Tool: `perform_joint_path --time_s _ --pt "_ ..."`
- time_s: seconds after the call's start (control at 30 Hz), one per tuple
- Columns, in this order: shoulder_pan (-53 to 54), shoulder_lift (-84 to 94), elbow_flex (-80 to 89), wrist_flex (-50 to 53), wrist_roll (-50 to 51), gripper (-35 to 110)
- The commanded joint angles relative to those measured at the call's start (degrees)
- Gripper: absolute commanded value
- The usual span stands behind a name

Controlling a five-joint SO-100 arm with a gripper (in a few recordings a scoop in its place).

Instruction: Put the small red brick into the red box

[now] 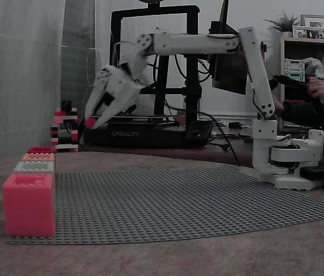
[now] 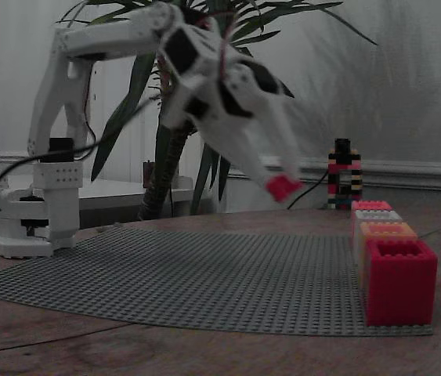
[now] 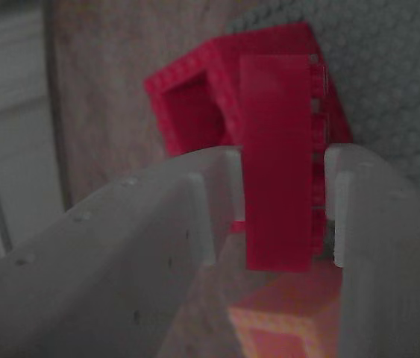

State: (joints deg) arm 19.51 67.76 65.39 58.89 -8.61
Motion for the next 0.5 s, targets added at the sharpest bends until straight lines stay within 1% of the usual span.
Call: perform_joint_path --time_s 0.0,0.23,0.47 --pt "-1.9 -3.7 -13.9 -0.8 1.1 0" --pt "-4.0 -15.4 -27.9 -0.9 2.2 0" --pt "-4.7 -21.9 -35.9 -1.5 3.0 0"
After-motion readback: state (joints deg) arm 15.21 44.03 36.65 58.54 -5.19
